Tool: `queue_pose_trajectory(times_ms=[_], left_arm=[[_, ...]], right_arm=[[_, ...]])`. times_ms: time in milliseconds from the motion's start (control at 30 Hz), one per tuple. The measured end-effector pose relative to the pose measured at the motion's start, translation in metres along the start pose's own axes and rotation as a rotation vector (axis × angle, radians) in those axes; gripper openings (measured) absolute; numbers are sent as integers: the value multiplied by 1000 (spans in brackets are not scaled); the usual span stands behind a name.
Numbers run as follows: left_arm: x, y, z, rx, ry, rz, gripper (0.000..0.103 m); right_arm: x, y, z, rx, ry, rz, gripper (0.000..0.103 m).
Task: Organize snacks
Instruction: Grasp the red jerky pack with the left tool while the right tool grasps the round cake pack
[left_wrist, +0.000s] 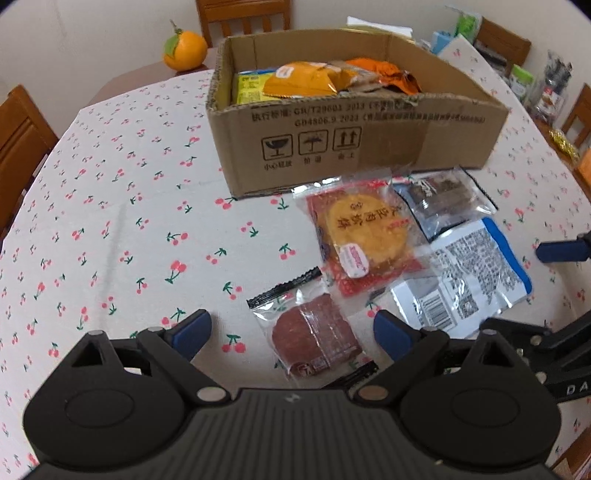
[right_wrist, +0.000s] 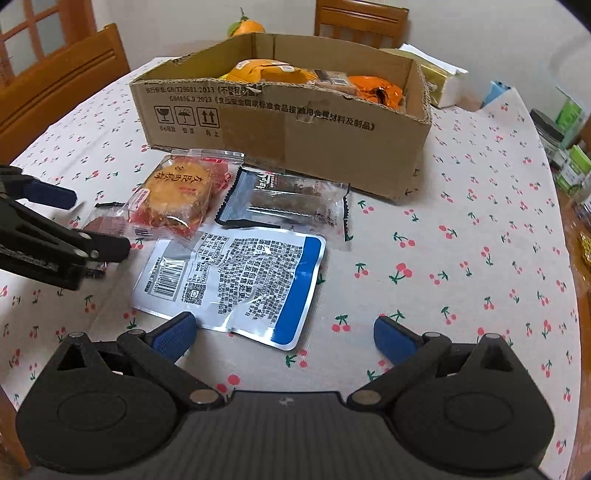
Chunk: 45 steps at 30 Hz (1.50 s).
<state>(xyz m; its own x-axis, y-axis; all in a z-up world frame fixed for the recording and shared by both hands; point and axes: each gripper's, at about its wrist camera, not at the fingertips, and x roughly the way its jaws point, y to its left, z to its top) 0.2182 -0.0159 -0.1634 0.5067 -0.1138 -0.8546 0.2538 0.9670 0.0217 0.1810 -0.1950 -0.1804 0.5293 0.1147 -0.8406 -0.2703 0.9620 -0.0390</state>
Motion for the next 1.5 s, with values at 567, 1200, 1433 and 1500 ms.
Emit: queue_pose_trajectory(times_ms=[567,1200,1433,1500], left_arm=[[-10,8,-9,-55,7,5,70],[-20,48,-13,-46,4,54,42],[-16,79,-14,-75,-4,61,42],[-16,85,-14,-82,-2,45,42]], right_arm=[[1,-3,1,-53,-16,35,103],[-17,17,24,-50,-73,96,103],[1,51,48,-91,-78,141,103],[8,60,56,-88,-69,146,103]])
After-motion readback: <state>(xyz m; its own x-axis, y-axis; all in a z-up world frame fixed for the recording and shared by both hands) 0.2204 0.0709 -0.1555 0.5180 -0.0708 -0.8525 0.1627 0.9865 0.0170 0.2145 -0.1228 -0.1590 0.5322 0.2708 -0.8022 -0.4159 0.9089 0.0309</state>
